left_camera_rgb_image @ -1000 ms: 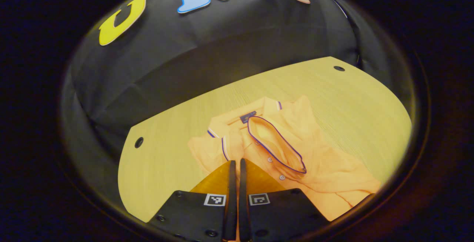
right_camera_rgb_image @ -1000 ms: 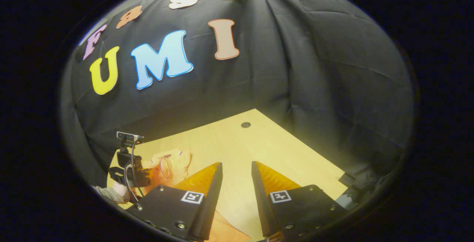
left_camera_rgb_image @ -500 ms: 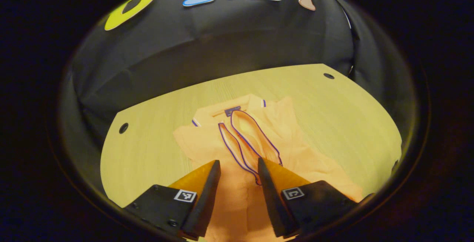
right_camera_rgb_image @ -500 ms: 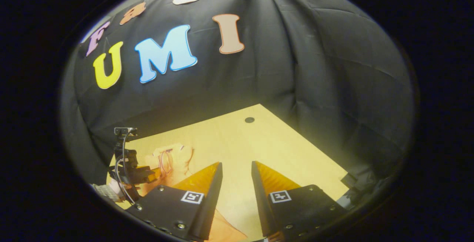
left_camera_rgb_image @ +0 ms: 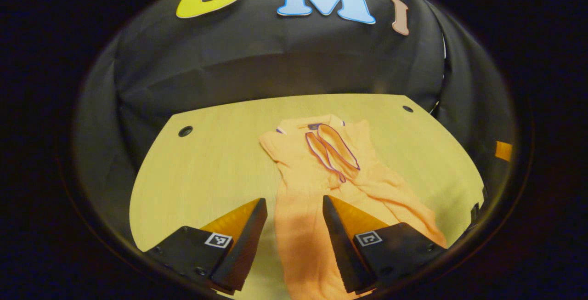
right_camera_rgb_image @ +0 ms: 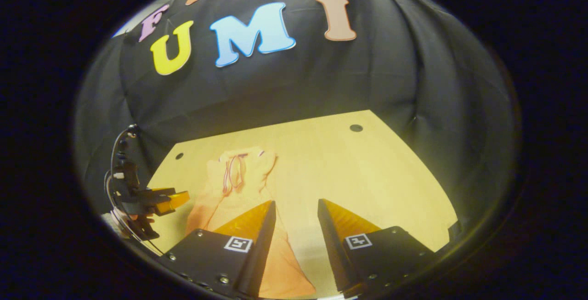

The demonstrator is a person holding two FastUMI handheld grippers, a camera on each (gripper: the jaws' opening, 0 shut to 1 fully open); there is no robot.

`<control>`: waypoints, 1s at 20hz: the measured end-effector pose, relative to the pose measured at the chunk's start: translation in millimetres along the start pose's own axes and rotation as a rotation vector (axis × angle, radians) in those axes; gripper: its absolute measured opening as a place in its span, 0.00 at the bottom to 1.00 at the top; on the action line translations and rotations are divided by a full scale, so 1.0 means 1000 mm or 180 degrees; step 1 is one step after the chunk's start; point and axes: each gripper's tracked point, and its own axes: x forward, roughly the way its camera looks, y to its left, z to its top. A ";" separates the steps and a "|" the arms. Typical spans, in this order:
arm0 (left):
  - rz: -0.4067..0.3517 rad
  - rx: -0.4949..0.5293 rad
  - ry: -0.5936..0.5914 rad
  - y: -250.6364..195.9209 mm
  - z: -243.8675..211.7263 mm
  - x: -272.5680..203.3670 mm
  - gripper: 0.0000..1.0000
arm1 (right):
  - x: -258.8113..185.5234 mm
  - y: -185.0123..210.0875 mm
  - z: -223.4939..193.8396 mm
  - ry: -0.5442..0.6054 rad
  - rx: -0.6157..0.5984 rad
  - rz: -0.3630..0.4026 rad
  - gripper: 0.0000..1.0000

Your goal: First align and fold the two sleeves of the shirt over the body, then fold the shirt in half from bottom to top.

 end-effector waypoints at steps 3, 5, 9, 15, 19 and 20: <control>0.0032 -0.0075 0.0077 0.013 -0.033 -0.036 0.90 | 0.010 0.012 -0.028 0.0318 -0.0093 0.0182 0.59; 0.0054 -0.0116 0.0163 0.016 -0.057 -0.053 0.96 | 0.015 0.018 -0.047 0.0528 -0.0176 0.0284 0.65; 0.0052 -0.0270 0.0350 0.015 -0.097 -0.080 0.95 | 0.018 0.027 -0.085 0.0969 -0.0342 0.0401 0.86; -0.0077 -0.0325 0.0721 -0.002 -0.150 -0.102 0.95 | 0.011 0.020 -0.145 0.1724 -0.0528 0.0314 0.88; -0.0120 -0.0286 0.1004 -0.013 -0.184 -0.107 0.97 | 0.000 0.017 -0.184 0.2112 -0.0550 0.0288 0.87; -0.0138 -0.0279 0.1071 -0.016 -0.191 -0.109 0.97 | -0.002 0.017 -0.189 0.2166 -0.0537 0.0287 0.87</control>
